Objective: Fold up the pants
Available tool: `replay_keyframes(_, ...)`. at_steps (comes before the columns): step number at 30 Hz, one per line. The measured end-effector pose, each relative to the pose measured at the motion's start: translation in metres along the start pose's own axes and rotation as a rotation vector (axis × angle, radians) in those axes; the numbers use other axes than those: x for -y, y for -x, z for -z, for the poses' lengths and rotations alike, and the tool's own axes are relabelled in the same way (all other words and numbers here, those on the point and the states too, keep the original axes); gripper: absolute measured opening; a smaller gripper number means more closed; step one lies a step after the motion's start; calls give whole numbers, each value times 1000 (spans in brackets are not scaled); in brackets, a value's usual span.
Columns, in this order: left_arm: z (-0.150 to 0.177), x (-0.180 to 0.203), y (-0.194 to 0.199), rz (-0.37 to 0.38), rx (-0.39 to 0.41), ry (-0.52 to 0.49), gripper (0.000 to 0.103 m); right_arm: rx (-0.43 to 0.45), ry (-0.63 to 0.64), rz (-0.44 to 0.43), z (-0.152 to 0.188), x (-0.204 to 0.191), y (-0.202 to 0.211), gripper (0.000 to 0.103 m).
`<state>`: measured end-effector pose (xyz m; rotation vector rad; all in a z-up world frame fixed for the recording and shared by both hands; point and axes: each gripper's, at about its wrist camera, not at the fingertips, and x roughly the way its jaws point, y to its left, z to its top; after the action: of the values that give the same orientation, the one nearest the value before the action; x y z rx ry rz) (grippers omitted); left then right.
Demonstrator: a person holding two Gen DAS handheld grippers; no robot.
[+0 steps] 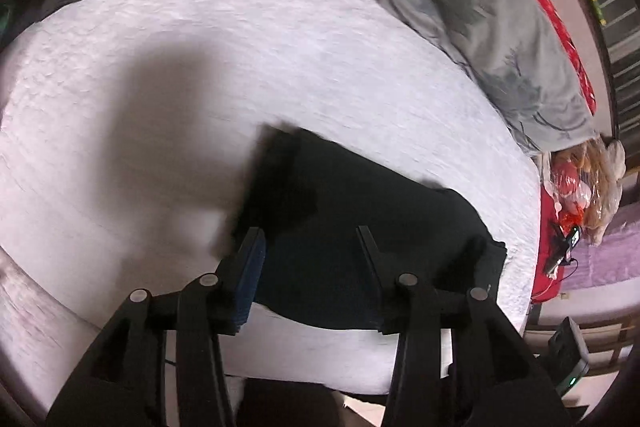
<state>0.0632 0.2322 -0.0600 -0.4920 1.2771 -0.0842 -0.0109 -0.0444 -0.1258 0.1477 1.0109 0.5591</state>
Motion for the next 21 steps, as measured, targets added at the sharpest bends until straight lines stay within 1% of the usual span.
replay_keyframes(4,-16,-25,-9,34,-44,16,43,-22,118,31,-9,-48,-35,73)
replay_keyframes(8,-31,-26,-27,62,-100,-2,43,-32,205,64,-11,-82,-63,75)
replay_keyframes(11,-40,-17,-36,78,-130,-53,43,-26,236,90,-10,-98,-80,75)
replay_keyframes(15,-53,-10,-46,65,-164,-112,43,-28,269,127,-12,-112,-100,75)
replay_keyframes(18,-63,-11,-56,96,-201,-110,43,-5,305,183,-10,-124,-112,75)
replay_keyframes(21,-66,-12,-62,121,-227,-117,44,17,330,217,-11,-134,-122,78)
